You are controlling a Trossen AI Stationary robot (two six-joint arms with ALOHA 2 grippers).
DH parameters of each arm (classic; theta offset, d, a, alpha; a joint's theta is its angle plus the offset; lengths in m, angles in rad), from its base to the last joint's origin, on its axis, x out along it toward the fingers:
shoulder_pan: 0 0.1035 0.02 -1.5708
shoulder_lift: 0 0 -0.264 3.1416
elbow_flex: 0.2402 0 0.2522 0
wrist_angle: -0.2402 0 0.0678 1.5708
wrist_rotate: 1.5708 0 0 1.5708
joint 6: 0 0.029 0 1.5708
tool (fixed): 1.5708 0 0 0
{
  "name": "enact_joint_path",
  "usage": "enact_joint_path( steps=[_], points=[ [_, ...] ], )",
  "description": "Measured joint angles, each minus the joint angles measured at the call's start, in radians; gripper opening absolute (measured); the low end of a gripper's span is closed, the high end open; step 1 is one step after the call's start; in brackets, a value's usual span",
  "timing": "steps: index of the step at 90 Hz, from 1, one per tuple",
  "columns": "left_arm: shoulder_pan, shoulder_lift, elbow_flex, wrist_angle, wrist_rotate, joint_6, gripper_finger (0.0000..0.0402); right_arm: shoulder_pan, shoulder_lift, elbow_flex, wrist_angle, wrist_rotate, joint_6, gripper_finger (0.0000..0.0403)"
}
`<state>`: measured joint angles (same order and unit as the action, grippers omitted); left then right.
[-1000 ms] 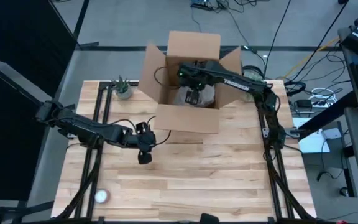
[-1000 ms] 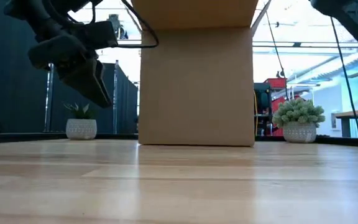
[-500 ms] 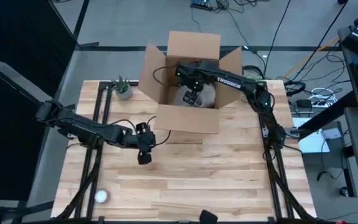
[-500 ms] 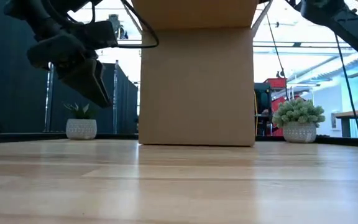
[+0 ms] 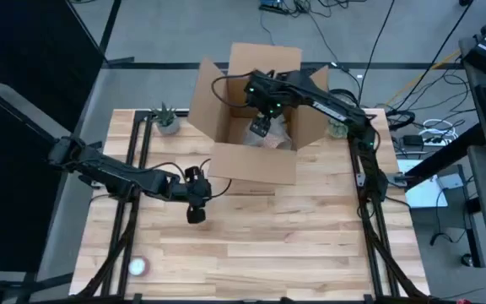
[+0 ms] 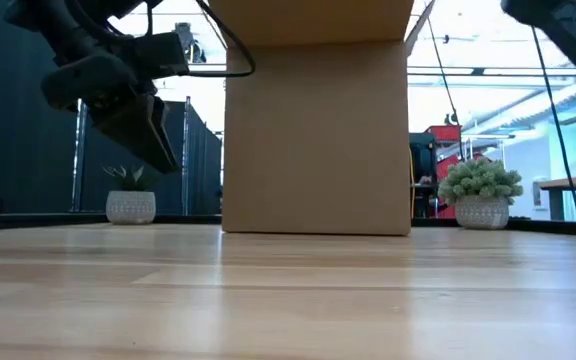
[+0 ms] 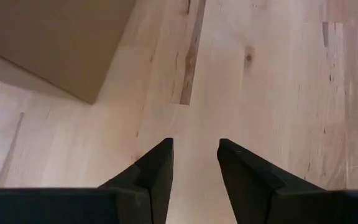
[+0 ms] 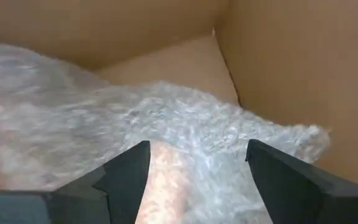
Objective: Wrap mug
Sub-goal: Return to Home Position
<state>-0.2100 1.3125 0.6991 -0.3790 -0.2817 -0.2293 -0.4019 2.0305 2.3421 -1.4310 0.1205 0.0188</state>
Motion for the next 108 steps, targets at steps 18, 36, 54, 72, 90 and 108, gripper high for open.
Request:
enact_joint_path(
  steps=[18,36,54,72,90,108],
  points=[
    [0.000,0.000,0.000,-0.005,0.000,0.000,0.0120,0.022,-0.109,0.003,0.014,0.003,0.004,0.0254],
    [0.000,-0.011,0.000,-0.008,0.000,0.003,0.0120,0.062,-0.236,0.003,0.007,0.001,0.004,0.0254],
    [0.000,-0.100,0.000,-0.008,0.000,0.038,0.0120,0.121,-0.344,0.003,0.003,0.004,0.023,0.0238],
    [0.034,-0.229,0.001,-0.038,0.011,0.090,0.0115,0.176,-0.431,0.001,-0.015,0.006,0.014,0.0154],
    [0.095,-0.394,-0.062,-0.014,0.093,0.128,0.0063,0.203,-0.602,-0.183,0.067,-0.014,0.000,0.0047],
    [0.168,-0.556,-0.156,0.009,0.193,0.132,0.0007,0.204,-0.889,-0.651,0.407,-0.133,0.001,0.0008]
  ],
)
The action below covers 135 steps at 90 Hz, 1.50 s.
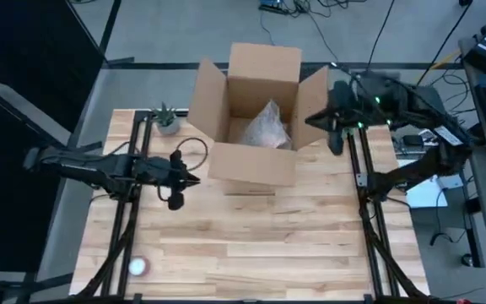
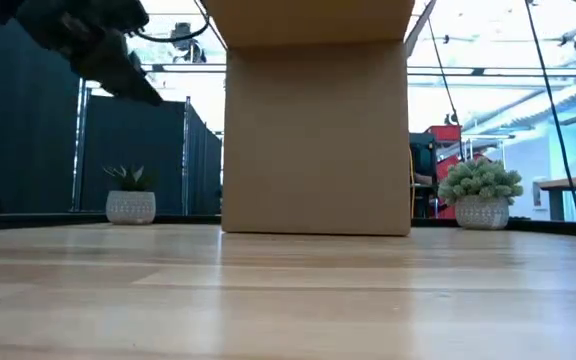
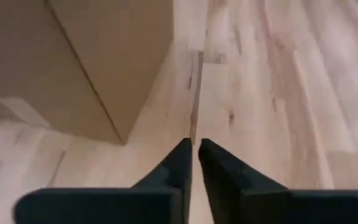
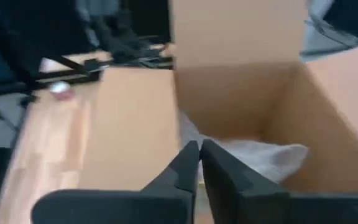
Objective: Wrap mug
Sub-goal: Return to Home Position
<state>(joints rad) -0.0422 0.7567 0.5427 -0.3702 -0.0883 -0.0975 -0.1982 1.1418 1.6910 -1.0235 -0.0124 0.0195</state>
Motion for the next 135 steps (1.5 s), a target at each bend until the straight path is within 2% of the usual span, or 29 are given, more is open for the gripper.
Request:
enact_joint_path(
  steps=[22,31,38,54,65,77,86,99,114,135],
  points=[
    [0.052,-0.136,-0.053,0.024,0.119,0.034,0.0003,-0.001,-0.336,-0.591,0.455,-0.115,0.048,0.0002],
    [0.060,-0.152,-0.072,0.047,0.182,0.035,0.0003,-0.001,-0.433,-0.782,0.639,-0.145,0.048,0.0001],
    [0.061,-0.154,-0.072,0.033,0.192,0.028,0.0003,-0.001,-0.485,-0.893,0.717,-0.141,0.057,0.0001],
    [0.061,-0.152,-0.072,0.018,0.076,0.004,0.0003,0.002,-0.532,-0.997,0.706,-0.118,0.147,0.0003],
    [0.061,-0.150,-0.072,0.019,0.061,0.001,0.0003,0.034,-0.532,-1.081,0.747,-0.121,0.184,0.0002],
    [0.062,-0.141,-0.086,0.029,0.060,0.023,0.0003,0.060,-0.532,-1.259,0.982,-0.115,0.269,0.0002],
    [0.063,-0.142,-0.134,0.110,0.059,0.018,0.0003,0.078,-0.534,-1.380,1.199,-0.114,0.284,0.0002],
    [0.063,-0.146,-0.211,0.188,0.074,0.007,0.0003,0.077,-0.565,-1.469,1.351,-0.094,0.293,0.0002],
    [0.063,-0.153,-0.278,0.294,0.089,0.007,0.0003,0.099,-0.596,-1.513,1.334,0.061,0.300,0.0002],
    [0.063,-0.166,-0.316,0.344,0.091,0.006,0.0003,0.148,-0.687,-1.592,1.350,0.072,0.314,0.0002]
  ],
)
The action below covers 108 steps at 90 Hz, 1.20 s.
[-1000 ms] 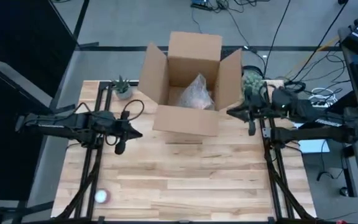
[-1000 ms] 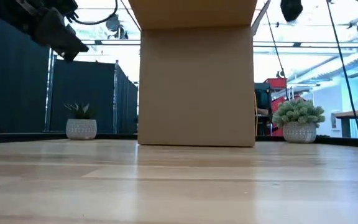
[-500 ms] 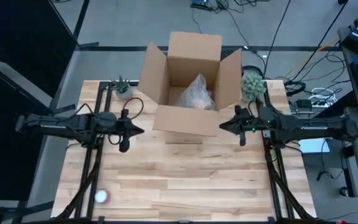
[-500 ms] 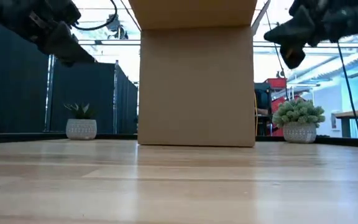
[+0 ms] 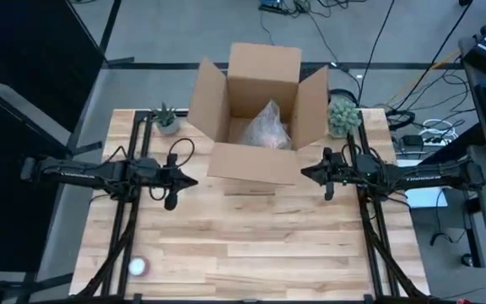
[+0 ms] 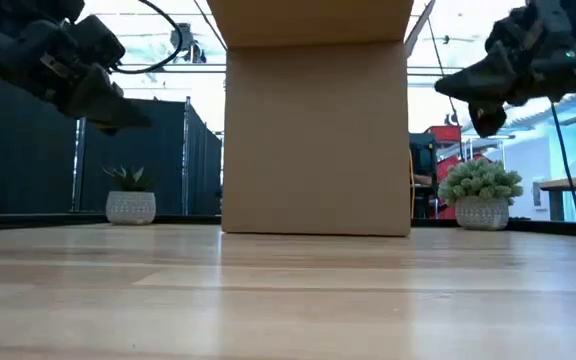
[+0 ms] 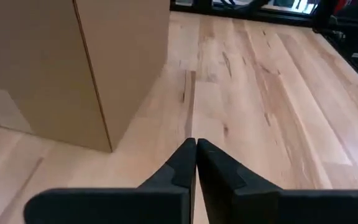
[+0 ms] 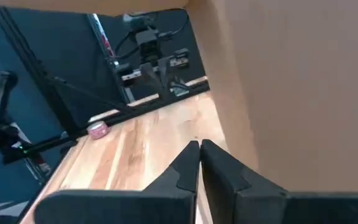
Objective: Wrap mug
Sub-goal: Return to Home Position
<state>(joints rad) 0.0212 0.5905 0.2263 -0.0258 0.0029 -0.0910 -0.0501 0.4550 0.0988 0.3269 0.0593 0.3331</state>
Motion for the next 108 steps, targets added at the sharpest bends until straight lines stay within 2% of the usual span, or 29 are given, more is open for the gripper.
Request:
enact_joint_path(
  steps=[20,34,58,74,92,108],
  points=[
    [0.000,-0.026,-0.005,0.004,0.000,0.001,0.0003,0.013,-0.143,-0.048,-0.012,0.001,-0.034,0.0002],
    [0.000,-0.047,-0.005,0.002,0.005,-0.006,0.0003,0.013,-0.254,-0.087,-0.080,0.002,-0.068,0.0002],
    [0.049,-0.076,-0.017,0.032,0.133,-0.007,0.0003,0.013,-0.429,-0.085,-0.315,-0.017,-0.179,0.0002],
    [0.127,-0.081,-0.107,0.198,0.258,-0.040,0.0003,0.012,-0.450,-0.083,-0.324,-0.057,-0.245,0.0002],
    [0.220,-0.082,-0.179,0.284,0.267,-0.038,0.0003,0.011,-0.434,-0.083,-0.326,-0.059,-0.235,0.0002],
    [0.218,-0.137,-0.218,0.251,0.290,-0.061,0.0003,0.011,-0.432,-0.083,-0.325,-0.059,-0.215,0.0002]
  ],
)
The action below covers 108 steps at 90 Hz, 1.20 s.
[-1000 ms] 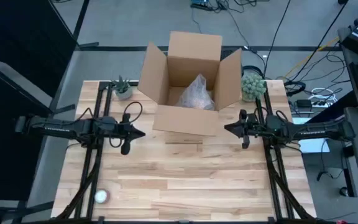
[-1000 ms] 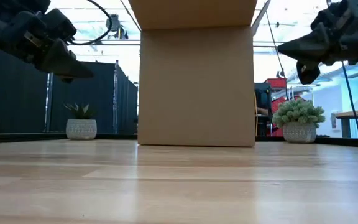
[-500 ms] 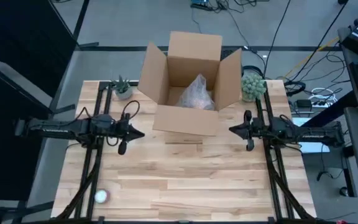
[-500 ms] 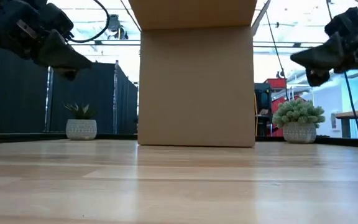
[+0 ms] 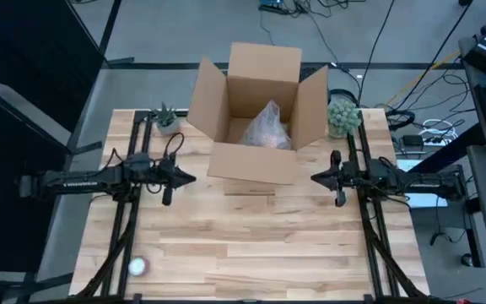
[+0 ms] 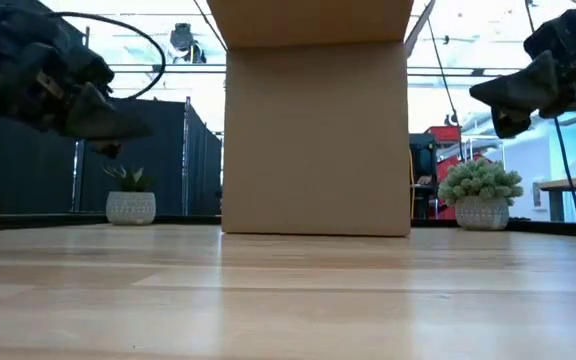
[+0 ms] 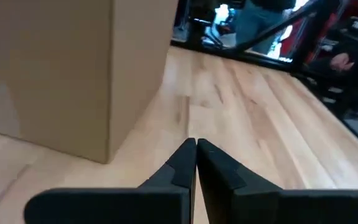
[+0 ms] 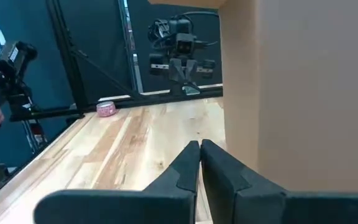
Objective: Wrap mug
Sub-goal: Return to Home Position
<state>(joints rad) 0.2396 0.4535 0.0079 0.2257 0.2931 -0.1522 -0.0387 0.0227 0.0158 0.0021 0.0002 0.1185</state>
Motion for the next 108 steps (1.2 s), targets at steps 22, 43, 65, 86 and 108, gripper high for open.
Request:
enact_joint_path(
  steps=[22,43,65,86,108],
  points=[
    [-0.054,-0.159,0.000,-0.078,-0.055,-0.045,0.0003,0.000,0.000,0.000,0.001,-0.001,-0.003,0.0002],
    [-0.110,-0.357,0.000,-0.183,-0.168,-0.052,0.0003,0.000,0.000,0.000,0.001,-0.001,-0.003,0.0002],
    [-0.149,-0.454,0.000,-0.215,-0.314,-0.027,0.0003,0.000,0.000,0.000,0.001,-0.002,-0.003,0.0002],
    [-0.149,-0.454,0.000,-0.215,-0.317,-0.026,0.0003,0.000,0.000,0.000,0.001,-0.001,-0.003,0.0002],
    [-0.149,-0.454,0.000,-0.214,-0.322,-0.023,0.0003,0.000,0.000,0.000,0.001,-0.001,-0.003,0.0002]
  ],
)
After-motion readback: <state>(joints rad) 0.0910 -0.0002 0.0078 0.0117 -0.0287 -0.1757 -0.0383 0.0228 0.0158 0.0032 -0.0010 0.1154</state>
